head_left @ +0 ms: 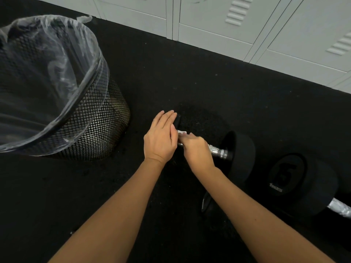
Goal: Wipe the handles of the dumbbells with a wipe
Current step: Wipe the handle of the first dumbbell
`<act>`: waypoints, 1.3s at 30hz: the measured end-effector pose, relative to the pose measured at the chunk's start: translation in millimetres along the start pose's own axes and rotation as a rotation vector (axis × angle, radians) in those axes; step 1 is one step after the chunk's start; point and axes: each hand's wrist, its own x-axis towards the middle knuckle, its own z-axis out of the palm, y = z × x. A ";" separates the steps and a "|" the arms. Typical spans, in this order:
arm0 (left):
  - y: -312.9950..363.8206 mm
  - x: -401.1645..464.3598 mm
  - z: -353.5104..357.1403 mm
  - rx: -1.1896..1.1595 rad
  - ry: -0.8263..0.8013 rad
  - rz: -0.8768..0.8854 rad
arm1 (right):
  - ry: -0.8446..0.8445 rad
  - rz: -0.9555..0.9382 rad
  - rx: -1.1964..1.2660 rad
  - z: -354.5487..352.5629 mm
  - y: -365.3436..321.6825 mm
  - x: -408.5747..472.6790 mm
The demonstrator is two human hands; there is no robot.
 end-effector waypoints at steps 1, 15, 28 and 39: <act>0.1 0.2 -0.1 -0.002 -0.003 -0.003 | -0.019 -0.041 0.014 2.7 4.3 -6.4; -1.9 1.0 2.3 -0.019 0.007 0.000 | 0.216 -0.483 -0.220 4.3 32.0 -27.0; -1.3 -0.5 1.6 -0.037 0.024 0.005 | 0.142 1.239 1.477 16.8 -22.6 -60.9; -0.9 -0.6 1.9 -0.034 0.027 0.000 | 0.349 1.325 2.056 0.8 -48.1 -7.5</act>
